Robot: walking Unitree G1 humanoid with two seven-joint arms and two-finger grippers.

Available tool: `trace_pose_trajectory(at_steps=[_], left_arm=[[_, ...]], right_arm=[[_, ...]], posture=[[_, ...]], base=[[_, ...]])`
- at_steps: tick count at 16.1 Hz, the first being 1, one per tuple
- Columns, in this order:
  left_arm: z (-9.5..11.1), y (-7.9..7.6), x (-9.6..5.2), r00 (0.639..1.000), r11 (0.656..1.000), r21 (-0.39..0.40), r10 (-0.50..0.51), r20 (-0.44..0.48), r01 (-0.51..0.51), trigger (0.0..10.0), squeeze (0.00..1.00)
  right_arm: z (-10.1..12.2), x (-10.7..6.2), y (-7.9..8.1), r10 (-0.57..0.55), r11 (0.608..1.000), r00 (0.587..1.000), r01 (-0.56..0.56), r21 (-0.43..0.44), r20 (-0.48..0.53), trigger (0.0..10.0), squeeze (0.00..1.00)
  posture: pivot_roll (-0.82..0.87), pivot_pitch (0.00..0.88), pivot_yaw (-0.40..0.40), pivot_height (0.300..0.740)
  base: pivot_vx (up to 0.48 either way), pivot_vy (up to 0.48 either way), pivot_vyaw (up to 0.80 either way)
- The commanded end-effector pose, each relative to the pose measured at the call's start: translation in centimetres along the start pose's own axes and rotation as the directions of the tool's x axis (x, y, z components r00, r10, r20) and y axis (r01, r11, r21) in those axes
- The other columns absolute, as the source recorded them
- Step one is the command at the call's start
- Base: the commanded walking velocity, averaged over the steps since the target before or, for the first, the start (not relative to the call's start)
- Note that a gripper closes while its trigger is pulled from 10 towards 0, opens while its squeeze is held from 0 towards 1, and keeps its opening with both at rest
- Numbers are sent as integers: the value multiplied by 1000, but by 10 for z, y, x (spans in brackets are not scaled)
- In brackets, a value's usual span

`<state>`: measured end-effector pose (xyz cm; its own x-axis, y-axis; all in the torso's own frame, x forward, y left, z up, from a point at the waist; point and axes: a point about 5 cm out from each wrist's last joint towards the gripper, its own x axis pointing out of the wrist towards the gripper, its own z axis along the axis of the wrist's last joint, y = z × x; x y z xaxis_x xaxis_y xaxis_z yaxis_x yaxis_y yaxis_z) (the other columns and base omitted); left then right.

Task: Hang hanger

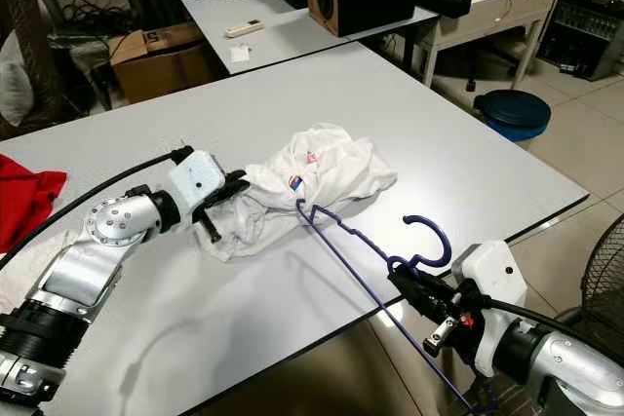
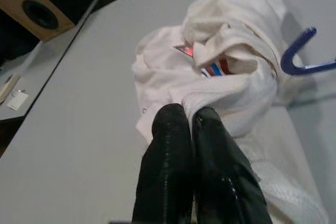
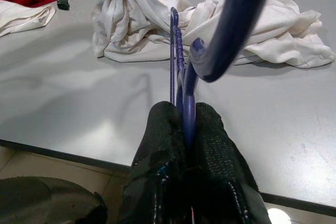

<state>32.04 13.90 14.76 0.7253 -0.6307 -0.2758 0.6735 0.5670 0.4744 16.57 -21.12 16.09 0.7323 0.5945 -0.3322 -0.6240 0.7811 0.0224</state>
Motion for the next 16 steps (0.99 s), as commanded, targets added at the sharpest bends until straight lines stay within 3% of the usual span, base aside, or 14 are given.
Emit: trace_pose_trajectory(at_steps=[1,3,5,7,9,10,11,14,16], left_arm=[[-6,2,-3,1000,1000,10,1,-30,0,0,0],[-3,8,-2,999,1000,5,25,-21,-24,0,0],[10,15,3,998,990,-135,49,48,-42,0,0],[39,22,5,980,937,-343,4,197,66,0,0],[59,34,1,954,888,-434,-14,299,149,0,0],[66,40,-4,941,851,-472,-71,331,230,0,0],[70,43,-8,931,830,-483,-109,349,278,0,0],[75,47,-13,936,874,-406,-137,324,268,0,0],[87,45,-15,906,886,-351,-153,394,302,0,0]], right_arm=[[5,1,2,14,1000,1000,-14,-23,4,10000,0],[7,3,2,19,999,1000,-19,-26,10,10000,0],[12,7,5,55,998,997,-54,-12,51,10000,0],[16,14,6,73,997,995,-71,-22,67,10000,0],[20,18,5,75,997,993,-73,-24,94,10000,0],[23,20,2,60,998,992,-57,-30,114,10000,0],[25,21,0,47,999,990,-43,-34,129,10000,0],[30,28,-6,-6,1000,986,11,-27,168,10000,0],[30,33,-3,13,1000,986,-10,-14,167,10000,0]], posture=[[-59,0,129,740],[-57,0,126,740],[-53,0,120,740],[-42,0,111,740],[-35,0,106,740],[-33,0,106,740],[-33,0,107,740],[-33,0,108,740],[-38,0,113,740]], base=[[0,0,0],[0,0,0],[0,0,0],[0,0,0],[0,0,0],[0,0,0],[0,0,0],[0,0,0],[0,0,0]])
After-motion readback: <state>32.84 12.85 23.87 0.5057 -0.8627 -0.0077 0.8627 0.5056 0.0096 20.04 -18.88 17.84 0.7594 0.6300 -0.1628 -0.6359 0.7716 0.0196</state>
